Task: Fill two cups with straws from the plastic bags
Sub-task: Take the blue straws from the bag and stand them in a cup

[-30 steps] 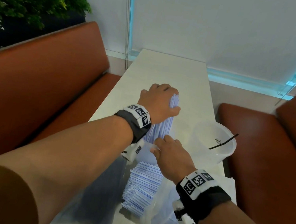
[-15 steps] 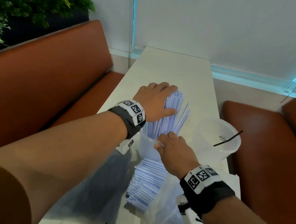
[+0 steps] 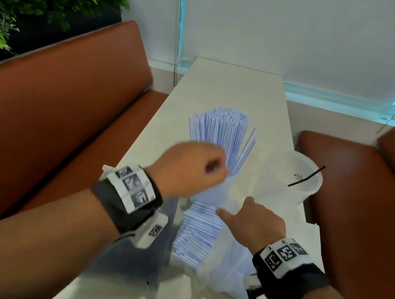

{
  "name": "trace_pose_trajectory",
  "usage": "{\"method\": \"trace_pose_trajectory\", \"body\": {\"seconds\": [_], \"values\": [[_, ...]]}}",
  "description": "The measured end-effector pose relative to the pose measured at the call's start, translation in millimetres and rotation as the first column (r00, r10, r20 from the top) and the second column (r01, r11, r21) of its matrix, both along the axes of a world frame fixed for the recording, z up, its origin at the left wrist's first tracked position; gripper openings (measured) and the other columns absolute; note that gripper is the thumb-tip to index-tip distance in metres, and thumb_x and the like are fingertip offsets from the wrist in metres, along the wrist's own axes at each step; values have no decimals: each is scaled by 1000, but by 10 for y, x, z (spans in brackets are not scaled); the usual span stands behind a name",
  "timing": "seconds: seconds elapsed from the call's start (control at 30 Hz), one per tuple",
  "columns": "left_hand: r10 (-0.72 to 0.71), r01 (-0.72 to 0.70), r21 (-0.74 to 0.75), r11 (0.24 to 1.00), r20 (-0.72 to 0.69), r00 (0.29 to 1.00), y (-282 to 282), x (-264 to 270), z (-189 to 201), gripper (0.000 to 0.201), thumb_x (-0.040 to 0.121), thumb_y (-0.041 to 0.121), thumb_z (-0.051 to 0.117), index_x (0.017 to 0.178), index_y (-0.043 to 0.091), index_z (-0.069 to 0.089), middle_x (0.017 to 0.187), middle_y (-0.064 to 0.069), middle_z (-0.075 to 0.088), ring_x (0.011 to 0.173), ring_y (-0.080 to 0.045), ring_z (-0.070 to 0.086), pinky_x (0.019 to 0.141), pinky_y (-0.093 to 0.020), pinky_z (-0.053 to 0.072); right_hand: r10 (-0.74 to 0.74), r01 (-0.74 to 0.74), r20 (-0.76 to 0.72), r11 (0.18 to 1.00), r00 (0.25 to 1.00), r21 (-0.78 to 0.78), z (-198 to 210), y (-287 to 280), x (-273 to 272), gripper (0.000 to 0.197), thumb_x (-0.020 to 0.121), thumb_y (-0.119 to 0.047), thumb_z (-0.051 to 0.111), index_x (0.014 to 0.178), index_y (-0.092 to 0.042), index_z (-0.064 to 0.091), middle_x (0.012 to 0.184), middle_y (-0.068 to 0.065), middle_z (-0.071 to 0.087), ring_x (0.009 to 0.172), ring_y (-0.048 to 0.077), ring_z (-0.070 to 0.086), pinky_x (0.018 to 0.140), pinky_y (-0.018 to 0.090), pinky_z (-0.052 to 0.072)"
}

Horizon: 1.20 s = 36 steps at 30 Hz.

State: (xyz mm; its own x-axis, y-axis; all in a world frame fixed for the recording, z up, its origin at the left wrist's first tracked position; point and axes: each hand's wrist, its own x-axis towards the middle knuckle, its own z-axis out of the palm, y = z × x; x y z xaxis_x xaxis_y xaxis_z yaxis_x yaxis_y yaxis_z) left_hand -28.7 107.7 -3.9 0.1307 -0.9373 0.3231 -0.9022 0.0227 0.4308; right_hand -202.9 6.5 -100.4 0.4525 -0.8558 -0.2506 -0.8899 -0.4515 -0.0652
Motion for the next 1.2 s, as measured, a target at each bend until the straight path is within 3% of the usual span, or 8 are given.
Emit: {"method": "trace_pose_trajectory", "body": {"seconds": [0.17,0.43,0.6,0.77,0.87,0.97,1.03,1.2], "values": [[-245,130,589,798,120,962,98,-269,-740,35,100,42,53,126,23,65,122,0,59,109,-22,59,91,-38,49,-4,-12,114,990,993,141,-83,-32,35,22,88,-39,49,74,-24,43,80,-7,53,71,17,53,54,28,32],[-352,134,676,725,197,915,-158,-550,-1080,27,97,17,50,116,3,63,121,-16,60,112,-33,56,97,-45,47,34,-84,189,961,981,265,60,-21,39,22,99,-14,40,107,-3,57,86,6,53,77,25,53,64,30,41],[-356,114,693,712,216,909,-243,-581,-1091,31,99,19,51,124,3,59,126,-15,57,113,-33,57,95,-39,47,151,-209,241,950,959,233,75,-7,-36,38,104,-7,31,121,-5,65,129,9,57,116,16,53,80,25,31],[-315,21,614,789,375,872,-215,-530,-1054,30,98,20,51,126,11,55,118,-9,55,104,-30,57,69,-38,41,34,-116,286,954,958,276,81,-21,-20,32,103,-4,31,98,-5,63,95,10,52,99,23,52,72,26,25],[-269,-48,572,818,456,849,-100,-334,-977,24,94,12,51,118,14,53,94,-4,56,86,-28,61,63,-36,36,31,-108,293,962,956,251,46,-50,2,38,103,-4,34,67,-15,33,98,13,50,85,22,44,63,32,29],[-231,-94,555,826,487,842,49,-42,-907,21,93,13,53,114,16,47,71,3,44,59,-23,48,55,-34,34,31,-106,272,958,962,267,2,-28,9,29,102,-2,30,86,-10,52,104,14,56,75,19,44,62,29,33],[-212,-100,549,830,477,853,151,153,-874,24,97,29,55,117,18,47,81,0,57,70,-25,59,61,-35,44,9,-82,271,963,963,258,-44,-30,21,27,105,-8,29,112,-3,55,102,15,56,77,21,47,64,28,37],[-136,-121,515,849,434,891,431,637,-857,21,98,43,49,116,34,55,99,5,69,88,-21,67,78,-34,52,31,-91,270,973,962,214,-142,-62,-6,24,108,-19,29,104,-7,49,102,13,53,99,34,59,79,33,42]]}}
